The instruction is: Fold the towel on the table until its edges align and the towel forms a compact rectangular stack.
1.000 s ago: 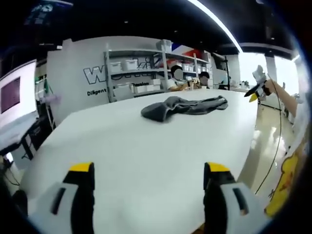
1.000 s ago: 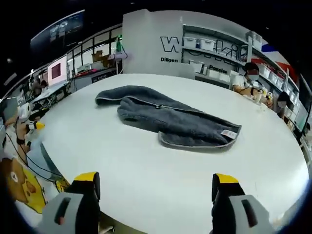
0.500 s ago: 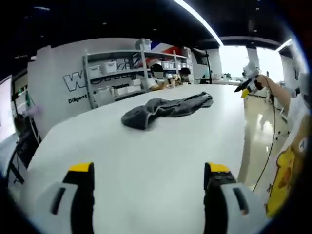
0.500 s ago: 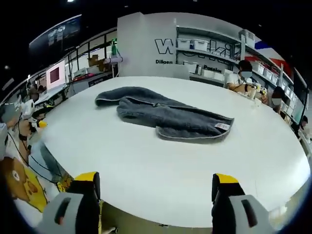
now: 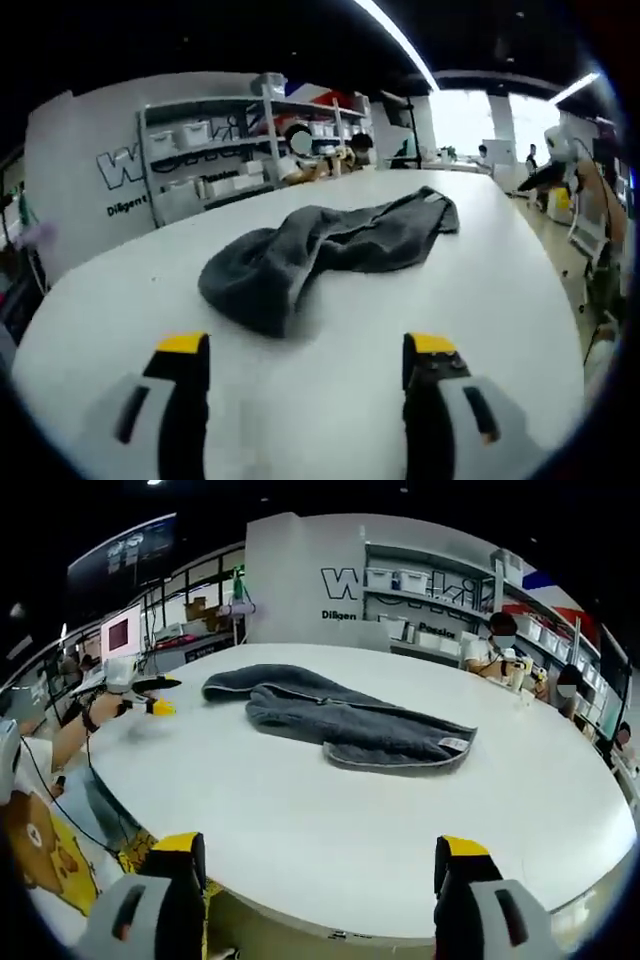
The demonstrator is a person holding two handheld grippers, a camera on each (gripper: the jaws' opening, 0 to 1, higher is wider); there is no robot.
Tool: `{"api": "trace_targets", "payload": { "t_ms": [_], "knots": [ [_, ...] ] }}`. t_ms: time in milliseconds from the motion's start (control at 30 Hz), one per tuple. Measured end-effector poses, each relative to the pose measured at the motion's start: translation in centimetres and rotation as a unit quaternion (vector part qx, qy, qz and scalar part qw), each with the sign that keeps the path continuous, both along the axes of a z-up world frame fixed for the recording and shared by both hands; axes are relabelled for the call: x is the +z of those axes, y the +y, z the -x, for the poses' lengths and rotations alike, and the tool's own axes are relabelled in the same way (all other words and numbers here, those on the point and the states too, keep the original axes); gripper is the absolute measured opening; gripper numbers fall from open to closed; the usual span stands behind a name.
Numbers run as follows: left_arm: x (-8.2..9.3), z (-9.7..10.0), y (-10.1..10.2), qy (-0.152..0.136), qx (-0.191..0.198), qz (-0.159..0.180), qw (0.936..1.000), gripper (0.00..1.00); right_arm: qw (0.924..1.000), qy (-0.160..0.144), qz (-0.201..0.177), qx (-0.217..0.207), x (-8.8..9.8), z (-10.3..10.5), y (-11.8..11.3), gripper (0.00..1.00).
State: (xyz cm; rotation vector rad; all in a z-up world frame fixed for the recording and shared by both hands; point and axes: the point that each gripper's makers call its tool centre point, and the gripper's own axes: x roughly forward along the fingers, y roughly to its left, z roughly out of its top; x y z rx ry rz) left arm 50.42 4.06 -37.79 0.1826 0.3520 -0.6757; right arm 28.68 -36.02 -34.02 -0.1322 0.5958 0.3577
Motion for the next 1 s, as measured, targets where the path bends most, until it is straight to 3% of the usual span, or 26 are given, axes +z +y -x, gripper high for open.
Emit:
{"api": "trace_targets", "payload": {
  "t_ms": [67,100,167,367,567,633,733,867,933,1000],
  "knots": [
    [-1.0,-1.6,-0.1,0.013,0.017,-0.001,0.9998,0.80,1.0000,-0.001,-0.001,0.000,0.0,0.2,-0.1,0.99],
    [-1.0,-0.5,-0.3,-0.007,0.019,-0.013,0.9997,0.79,1.0000,-0.003,-0.001,-0.001,0.0,0.3,-0.2,0.99],
    [-0.8,-2.0,0.2,-0.031,0.039,-0.031,0.9983,0.74,1.0000,-0.006,-0.001,-0.001,0.0,0.6,-0.3,0.99],
    [-0.5,-3.9,0.3,-0.050,0.059,-0.031,0.9965,0.43,0.9999,-0.010,-0.002,-0.002,-0.2,1.2,-0.5,0.99],
    [-0.6,-4.9,2.3,-0.068,0.084,-0.081,0.9908,0.12,0.9998,-0.016,-0.002,-0.005,-0.1,1.3,-0.8,0.99],
    [1.2,-5.2,3.1,-0.100,0.088,-0.104,0.9855,0.07,0.9998,-0.018,0.000,-0.006,-0.1,1.3,-0.8,0.99],
    [5.6,-5.2,3.2,-0.146,0.080,-0.122,0.9784,0.06,0.9998,-0.016,0.009,-0.006,-0.1,1.5,-1.0,0.99],
    [13.3,-4.8,2.7,-0.220,0.053,-0.199,0.9536,0.06,0.9997,-0.021,0.009,-0.009,0.3,1.4,-1.2,0.99],
    [16.6,-4.0,2.0,-0.234,0.034,-0.224,0.9455,0.06,0.9996,-0.025,0.010,-0.009,0.6,1.2,-1.1,0.99],
    [19.1,-2.9,1.1,-0.222,0.011,-0.250,0.9425,0.06,0.9995,-0.028,0.010,-0.008,0.7,1.2,-1.0,0.99]
  ]
}}
